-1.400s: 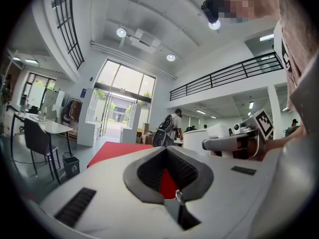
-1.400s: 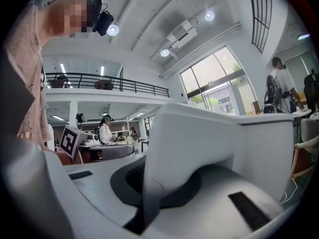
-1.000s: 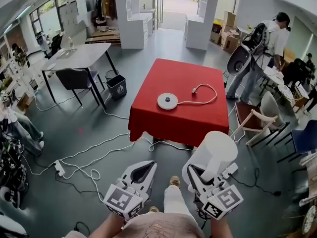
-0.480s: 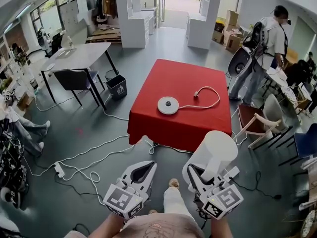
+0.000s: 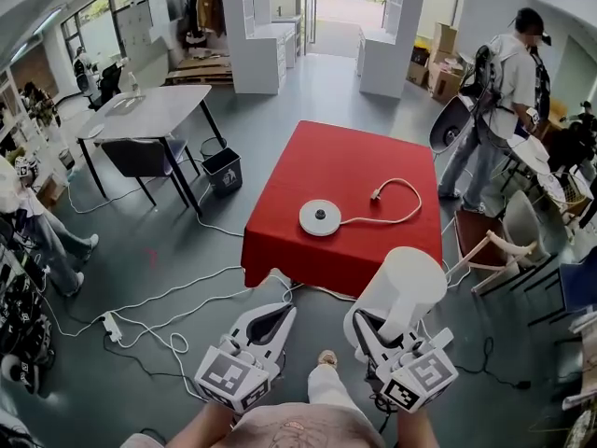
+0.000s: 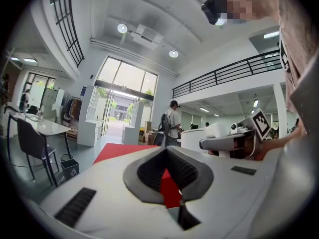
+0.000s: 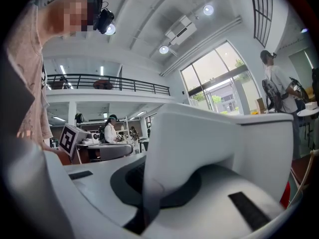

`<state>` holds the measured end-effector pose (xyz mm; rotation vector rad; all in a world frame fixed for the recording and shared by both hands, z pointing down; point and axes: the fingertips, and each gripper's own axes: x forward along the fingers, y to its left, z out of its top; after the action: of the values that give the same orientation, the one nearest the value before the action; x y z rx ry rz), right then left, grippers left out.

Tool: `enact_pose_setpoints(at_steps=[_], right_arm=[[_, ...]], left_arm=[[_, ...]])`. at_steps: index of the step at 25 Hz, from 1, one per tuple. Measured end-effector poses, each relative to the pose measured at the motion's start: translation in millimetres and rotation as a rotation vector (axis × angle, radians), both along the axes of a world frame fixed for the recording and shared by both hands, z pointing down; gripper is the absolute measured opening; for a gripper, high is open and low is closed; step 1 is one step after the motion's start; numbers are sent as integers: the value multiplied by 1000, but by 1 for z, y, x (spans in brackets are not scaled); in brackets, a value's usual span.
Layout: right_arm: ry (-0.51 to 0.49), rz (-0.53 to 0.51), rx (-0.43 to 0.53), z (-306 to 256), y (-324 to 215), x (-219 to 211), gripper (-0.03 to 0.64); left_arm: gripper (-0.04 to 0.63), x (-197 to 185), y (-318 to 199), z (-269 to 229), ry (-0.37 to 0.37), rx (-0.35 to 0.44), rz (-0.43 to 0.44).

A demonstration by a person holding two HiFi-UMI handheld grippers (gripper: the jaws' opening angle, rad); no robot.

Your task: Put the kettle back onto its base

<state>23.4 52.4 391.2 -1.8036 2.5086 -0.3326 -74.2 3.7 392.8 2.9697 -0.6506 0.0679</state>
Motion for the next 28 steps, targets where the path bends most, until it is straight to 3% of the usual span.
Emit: enact_pose_setpoints(at_steps=[21, 28], right_arm=[[7, -151, 15, -17, -95, 83, 17], [16, -206, 16, -20, -124, 102, 17]], left_arm=[[-14, 96, -94, -19, 2, 22, -101], [-14, 112, -121, -19, 3, 15, -155]])
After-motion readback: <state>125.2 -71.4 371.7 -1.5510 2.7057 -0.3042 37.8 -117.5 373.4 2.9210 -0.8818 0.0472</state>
